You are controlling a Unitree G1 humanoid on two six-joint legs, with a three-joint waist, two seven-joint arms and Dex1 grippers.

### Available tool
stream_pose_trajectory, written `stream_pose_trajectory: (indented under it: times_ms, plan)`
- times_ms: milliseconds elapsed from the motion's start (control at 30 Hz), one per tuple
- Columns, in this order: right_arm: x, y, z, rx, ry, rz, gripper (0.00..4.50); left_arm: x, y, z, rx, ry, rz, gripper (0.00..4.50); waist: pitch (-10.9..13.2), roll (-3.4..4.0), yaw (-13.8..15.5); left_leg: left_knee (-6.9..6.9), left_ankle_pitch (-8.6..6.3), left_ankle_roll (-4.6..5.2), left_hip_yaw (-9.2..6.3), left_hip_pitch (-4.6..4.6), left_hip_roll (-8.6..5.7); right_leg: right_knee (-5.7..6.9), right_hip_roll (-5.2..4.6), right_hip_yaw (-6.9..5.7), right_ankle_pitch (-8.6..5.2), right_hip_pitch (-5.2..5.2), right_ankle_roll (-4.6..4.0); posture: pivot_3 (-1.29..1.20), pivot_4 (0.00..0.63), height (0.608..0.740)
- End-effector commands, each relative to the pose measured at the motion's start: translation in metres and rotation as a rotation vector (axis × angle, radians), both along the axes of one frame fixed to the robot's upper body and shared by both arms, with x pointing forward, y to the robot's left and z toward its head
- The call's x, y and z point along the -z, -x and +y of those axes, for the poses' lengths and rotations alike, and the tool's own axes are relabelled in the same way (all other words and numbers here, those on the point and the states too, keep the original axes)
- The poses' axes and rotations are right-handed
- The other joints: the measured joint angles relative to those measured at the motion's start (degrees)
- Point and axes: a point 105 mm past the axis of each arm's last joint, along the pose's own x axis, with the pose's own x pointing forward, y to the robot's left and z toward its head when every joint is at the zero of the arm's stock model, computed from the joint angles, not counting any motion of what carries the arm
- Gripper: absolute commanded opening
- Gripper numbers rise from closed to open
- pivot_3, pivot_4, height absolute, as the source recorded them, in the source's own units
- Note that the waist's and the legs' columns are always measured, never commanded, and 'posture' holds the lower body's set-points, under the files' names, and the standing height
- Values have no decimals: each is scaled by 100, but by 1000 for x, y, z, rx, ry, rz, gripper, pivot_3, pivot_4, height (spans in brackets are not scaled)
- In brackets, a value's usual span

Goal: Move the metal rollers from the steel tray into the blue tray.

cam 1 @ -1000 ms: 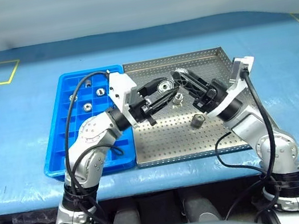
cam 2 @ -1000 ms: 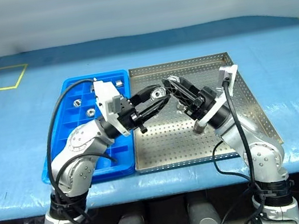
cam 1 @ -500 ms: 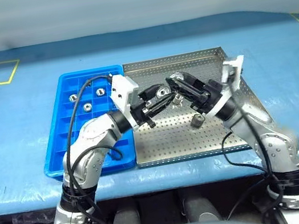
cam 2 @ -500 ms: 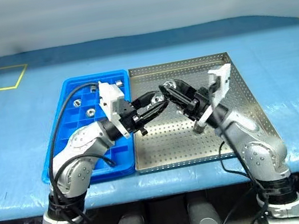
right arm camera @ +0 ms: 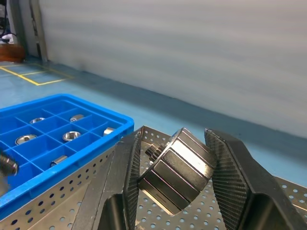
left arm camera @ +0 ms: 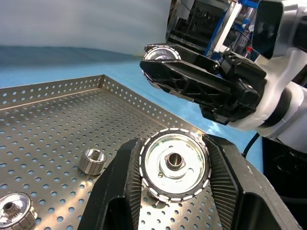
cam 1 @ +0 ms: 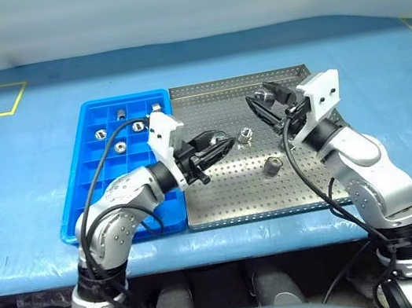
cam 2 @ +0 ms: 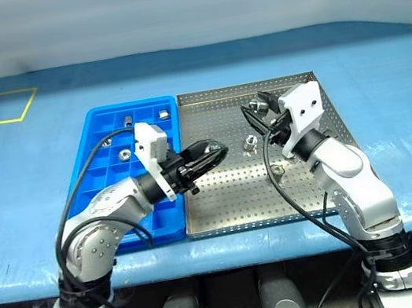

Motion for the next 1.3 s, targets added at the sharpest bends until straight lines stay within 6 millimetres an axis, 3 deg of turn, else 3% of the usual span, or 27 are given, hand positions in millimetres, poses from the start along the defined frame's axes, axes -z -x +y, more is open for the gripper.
stream_pose_trajectory:
  times_ms: [33,133,300,467,733,967,1300]
  plan:
    - [4,10,8,-90,-7,45,1754,-16,-8,31,-218,-198,-181,1663,0,0,18,0,0,0,-1,0,0,0,0,-1,0,1,0,94,150,740]
    - [20,14,10,-122,46,115,1754,-2,-15,64,-394,-530,-240,1663,3,-4,48,-2,0,0,-1,-1,0,-2,-1,0,-1,0,-1,129,150,740]
    - [31,27,22,-232,53,175,1754,2,-17,89,-526,-590,-187,1663,10,-15,154,-1,-1,0,-2,-5,-2,-6,-6,-5,-1,-2,-1,156,150,740]
    - [30,24,19,-205,41,173,1754,14,-20,113,-670,-684,-155,1663,12,-17,176,-2,-1,-1,-4,-6,-1,-5,-6,-10,-2,-3,-2,156,150,740]
    - [35,25,18,-192,36,195,1754,28,-27,153,-991,-656,-112,1663,14,-21,223,-2,-1,-1,-6,-5,-1,-4,-6,-11,-1,-2,-2,169,150,740]
    - [37,24,21,-187,35,200,1754,36,-32,169,-1097,-617,-88,1663,15,-23,284,-2,-1,-1,-5,-5,-1,-4,-7,-11,-1,-2,-2,171,150,740]
    - [33,27,23,-183,25,184,1754,62,-44,160,-1046,-609,-23,1663,15,-24,329,0,-1,-2,-4,-7,-3,-4,-8,-11,0,-2,0,146,150,740]
